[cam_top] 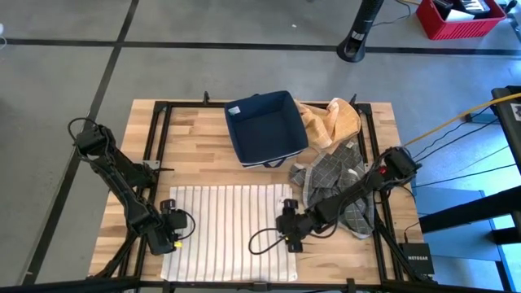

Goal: Fold towel
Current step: Fold the white towel

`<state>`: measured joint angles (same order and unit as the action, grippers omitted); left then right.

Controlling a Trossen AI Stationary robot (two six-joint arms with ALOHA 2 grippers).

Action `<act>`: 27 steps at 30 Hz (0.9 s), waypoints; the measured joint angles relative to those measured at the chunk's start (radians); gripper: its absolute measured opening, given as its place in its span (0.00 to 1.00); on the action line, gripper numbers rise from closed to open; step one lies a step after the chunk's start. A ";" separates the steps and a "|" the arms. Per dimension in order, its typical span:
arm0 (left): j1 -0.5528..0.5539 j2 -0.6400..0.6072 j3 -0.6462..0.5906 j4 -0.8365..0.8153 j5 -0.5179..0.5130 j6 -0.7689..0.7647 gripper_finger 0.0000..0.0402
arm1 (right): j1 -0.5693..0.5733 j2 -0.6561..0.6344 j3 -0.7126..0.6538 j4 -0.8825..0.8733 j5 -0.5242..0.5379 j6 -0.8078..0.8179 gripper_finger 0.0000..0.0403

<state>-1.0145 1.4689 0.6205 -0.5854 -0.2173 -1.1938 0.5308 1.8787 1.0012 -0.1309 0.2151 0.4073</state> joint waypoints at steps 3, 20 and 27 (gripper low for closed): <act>0.000 0.001 0.000 0.001 0.000 0.004 0.57 | 0.000 0.017 0.003 0.000 -0.005 0.000 0.71; 0.001 0.001 0.000 -0.003 0.005 0.025 0.54 | -0.001 0.030 0.005 -0.113 0.001 0.061 0.57; 0.002 0.001 0.000 0.004 0.023 0.037 0.31 | -0.001 0.030 0.004 -0.126 0.002 0.060 0.29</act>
<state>-1.0126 1.4700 0.6205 -0.5813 -0.1939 -1.1571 0.5301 1.9083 1.0054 -0.2566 0.2175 0.4675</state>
